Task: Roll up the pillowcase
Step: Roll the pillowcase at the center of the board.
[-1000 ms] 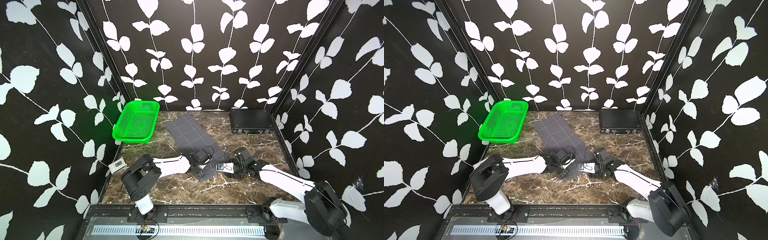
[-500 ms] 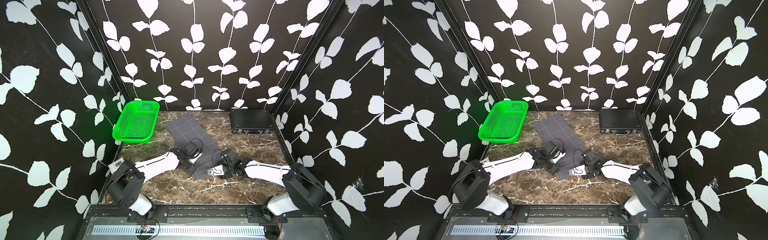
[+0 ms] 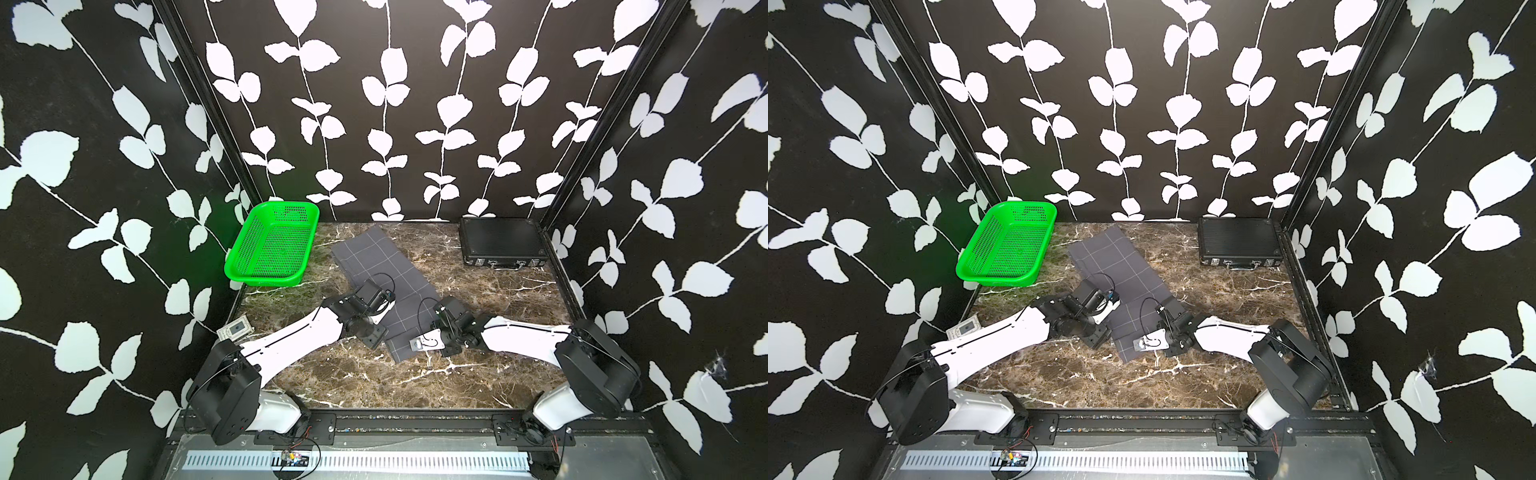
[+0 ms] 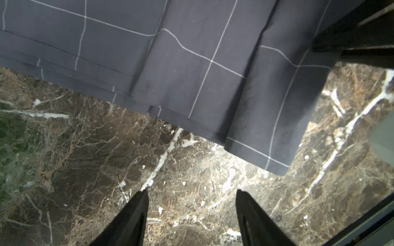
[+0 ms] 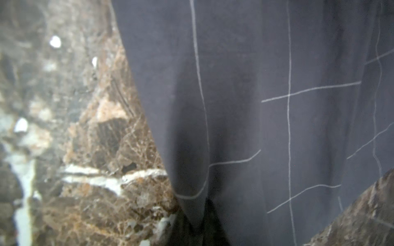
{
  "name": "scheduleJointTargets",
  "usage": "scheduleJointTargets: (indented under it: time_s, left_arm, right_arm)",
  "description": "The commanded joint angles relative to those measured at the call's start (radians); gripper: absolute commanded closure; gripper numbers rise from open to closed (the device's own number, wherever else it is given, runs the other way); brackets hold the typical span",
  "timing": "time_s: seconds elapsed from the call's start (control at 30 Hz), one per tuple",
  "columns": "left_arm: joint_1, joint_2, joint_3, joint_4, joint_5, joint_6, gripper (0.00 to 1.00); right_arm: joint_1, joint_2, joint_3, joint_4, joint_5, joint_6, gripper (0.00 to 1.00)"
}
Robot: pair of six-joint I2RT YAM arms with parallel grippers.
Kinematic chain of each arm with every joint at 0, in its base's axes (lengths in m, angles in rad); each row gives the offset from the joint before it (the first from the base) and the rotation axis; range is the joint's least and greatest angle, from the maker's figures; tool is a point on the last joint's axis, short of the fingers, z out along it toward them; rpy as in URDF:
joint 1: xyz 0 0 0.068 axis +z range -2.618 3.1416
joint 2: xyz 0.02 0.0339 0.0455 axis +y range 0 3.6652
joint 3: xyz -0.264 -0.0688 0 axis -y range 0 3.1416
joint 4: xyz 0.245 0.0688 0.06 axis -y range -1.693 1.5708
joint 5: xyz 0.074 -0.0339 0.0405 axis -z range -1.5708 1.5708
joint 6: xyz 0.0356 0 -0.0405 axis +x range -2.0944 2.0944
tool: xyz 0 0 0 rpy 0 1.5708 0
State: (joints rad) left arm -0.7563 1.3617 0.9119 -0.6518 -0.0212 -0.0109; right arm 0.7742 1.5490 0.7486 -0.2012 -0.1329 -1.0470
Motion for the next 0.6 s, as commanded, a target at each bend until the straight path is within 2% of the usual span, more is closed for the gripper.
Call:
scheduleJointTargets:
  time_s: [0.0,0.07,0.33,0.57]
  left_arm:
    - [0.003,-0.021,-0.006,-0.037,0.012,0.001,0.34]
    - [0.003,-0.023,-0.002,-0.034,0.026,0.002,0.34]
    - [0.003,0.01,0.002,-0.002,0.095,0.016,0.34]
    - [0.003,0.067,0.018,0.025,0.13,0.025,0.34]
  right_arm:
    - [0.017,-0.027,0.034,-0.104,0.005,0.019,0.96]
    - [0.024,-0.064,0.032,-0.157,0.001,0.027,1.0]
    - [0.091,-0.248,0.002,-0.446,-0.064,0.092,1.0]
    - [0.112,-0.317,0.024,-0.629,-0.12,0.125,1.0]
